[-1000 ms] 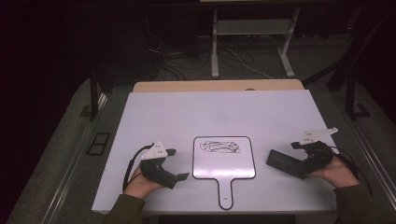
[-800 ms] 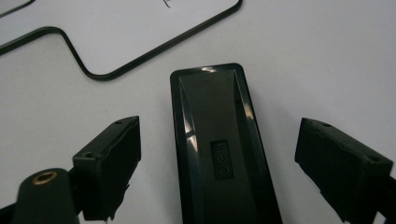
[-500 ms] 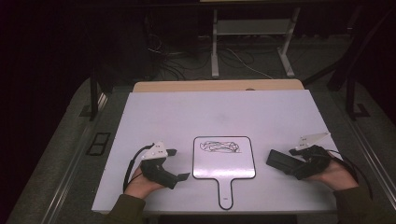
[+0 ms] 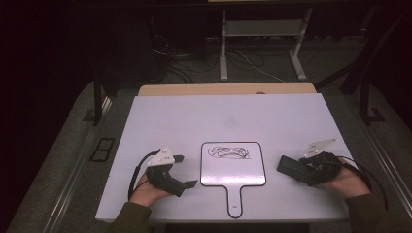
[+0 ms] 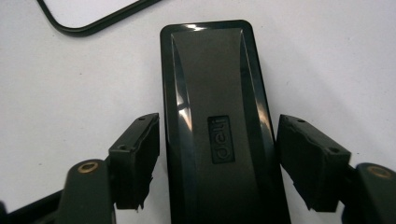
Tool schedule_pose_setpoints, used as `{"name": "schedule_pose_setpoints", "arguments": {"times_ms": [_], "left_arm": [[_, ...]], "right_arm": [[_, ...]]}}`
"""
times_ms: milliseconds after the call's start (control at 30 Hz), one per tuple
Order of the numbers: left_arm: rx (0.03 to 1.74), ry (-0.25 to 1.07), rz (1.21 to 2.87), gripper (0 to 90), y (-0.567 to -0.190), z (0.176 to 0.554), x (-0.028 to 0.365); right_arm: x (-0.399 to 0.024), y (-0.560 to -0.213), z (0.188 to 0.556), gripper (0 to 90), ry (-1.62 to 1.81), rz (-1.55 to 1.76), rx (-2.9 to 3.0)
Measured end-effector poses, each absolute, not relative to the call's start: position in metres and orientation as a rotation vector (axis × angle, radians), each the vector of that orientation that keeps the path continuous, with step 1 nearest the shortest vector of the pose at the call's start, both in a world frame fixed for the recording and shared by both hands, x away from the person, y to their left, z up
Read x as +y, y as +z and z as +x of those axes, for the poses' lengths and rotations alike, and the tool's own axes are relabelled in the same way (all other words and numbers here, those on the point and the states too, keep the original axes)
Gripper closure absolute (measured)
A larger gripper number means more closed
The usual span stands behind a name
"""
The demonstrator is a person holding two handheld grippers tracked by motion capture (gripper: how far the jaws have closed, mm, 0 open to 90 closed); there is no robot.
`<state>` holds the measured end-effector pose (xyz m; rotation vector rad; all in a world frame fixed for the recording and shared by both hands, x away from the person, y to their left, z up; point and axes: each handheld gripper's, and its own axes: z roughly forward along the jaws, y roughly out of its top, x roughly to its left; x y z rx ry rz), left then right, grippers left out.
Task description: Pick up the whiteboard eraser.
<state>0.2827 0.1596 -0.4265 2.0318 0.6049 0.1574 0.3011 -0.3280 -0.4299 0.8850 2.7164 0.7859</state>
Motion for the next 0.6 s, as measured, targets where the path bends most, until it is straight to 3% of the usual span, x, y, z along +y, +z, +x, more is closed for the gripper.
{"name": "schedule_pose_setpoints", "arguments": {"times_ms": [600], "left_arm": [[0.595, 0.151, 2.038, 0.0, -0.4264, 0.2826, 0.1595]], "right_arm": [[-0.3288, -0.4319, 0.3028, 36.5, 0.770, 0.873, 2.747]]}}
